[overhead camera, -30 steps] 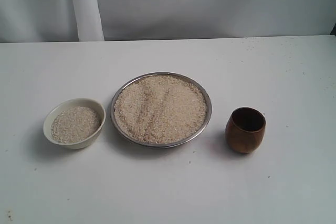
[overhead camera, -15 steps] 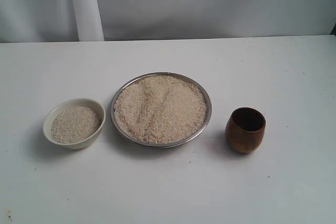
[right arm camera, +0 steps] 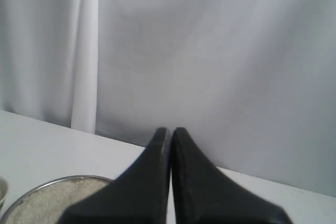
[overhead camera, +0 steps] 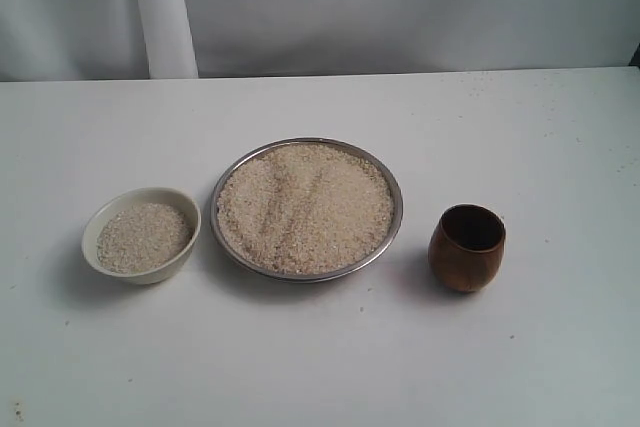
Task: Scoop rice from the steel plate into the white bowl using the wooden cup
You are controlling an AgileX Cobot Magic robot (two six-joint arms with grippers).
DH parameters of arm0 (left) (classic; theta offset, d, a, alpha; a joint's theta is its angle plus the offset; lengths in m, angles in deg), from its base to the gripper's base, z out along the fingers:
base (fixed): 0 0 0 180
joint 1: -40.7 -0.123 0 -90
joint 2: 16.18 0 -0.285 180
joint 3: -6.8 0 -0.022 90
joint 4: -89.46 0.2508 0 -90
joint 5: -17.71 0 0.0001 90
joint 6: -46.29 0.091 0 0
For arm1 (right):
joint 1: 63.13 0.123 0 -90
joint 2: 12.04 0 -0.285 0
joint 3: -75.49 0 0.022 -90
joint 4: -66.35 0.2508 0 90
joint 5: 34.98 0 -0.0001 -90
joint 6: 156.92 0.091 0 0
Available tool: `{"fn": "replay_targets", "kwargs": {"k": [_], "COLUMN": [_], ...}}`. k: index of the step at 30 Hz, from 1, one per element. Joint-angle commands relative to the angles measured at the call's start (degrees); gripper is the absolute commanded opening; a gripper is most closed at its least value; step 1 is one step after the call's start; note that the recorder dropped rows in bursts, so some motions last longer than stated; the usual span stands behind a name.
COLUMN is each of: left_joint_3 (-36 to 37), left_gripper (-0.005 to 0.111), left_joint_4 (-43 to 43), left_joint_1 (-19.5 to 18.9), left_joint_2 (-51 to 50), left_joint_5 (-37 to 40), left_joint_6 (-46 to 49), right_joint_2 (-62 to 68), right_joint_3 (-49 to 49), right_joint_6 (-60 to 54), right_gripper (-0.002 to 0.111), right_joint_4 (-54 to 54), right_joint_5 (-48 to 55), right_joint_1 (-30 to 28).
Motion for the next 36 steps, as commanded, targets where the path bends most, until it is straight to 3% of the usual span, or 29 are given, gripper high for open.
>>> {"fn": "replay_targets", "kwargs": {"k": [1, 3, 8, 13, 17, 22, 36], "left_joint_3": [0.0, 0.0, 0.0, 0.0, 0.0, 0.0, 0.0], "left_gripper": [0.0, 0.0, 0.0, 0.0, 0.0, 0.0, 0.0], "left_joint_4": [-0.3, -0.3, -0.3, -0.3, -0.3, -0.3, -0.3], "left_joint_1": [0.1, 0.1, 0.1, 0.1, 0.1, 0.1, 0.1], "left_joint_2": [-0.4, -0.4, -0.4, -0.4, -0.4, -0.4, -0.4], "left_joint_5": [-0.4, -0.4, -0.4, -0.4, -0.4, -0.4, -0.4], "left_joint_6": [-0.1, -0.1, -0.1, -0.1, -0.1, -0.1, -0.1], "right_joint_2": [7.7, 10.0, 21.2, 40.7, 54.9, 66.0, 71.8], "right_joint_3": [-0.5, -0.5, -0.5, -0.4, 5.4, 10.7, 21.6], "right_joint_6": [0.1, 0.1, 1.3, 6.9, 6.0, 1.4, 0.9], "right_gripper": [0.0, 0.0, 0.0, 0.0, 0.0, 0.0, 0.0], "right_joint_4": [2.3, 2.3, 2.1, -5.9, -6.7, -6.0, -8.4], "right_joint_5": [-7.3, -7.7, -21.8, -35.6, -60.8, -73.6, -74.5], "right_joint_1": [0.1, 0.1, 0.2, 0.2, 0.2, 0.2, 0.2]}}
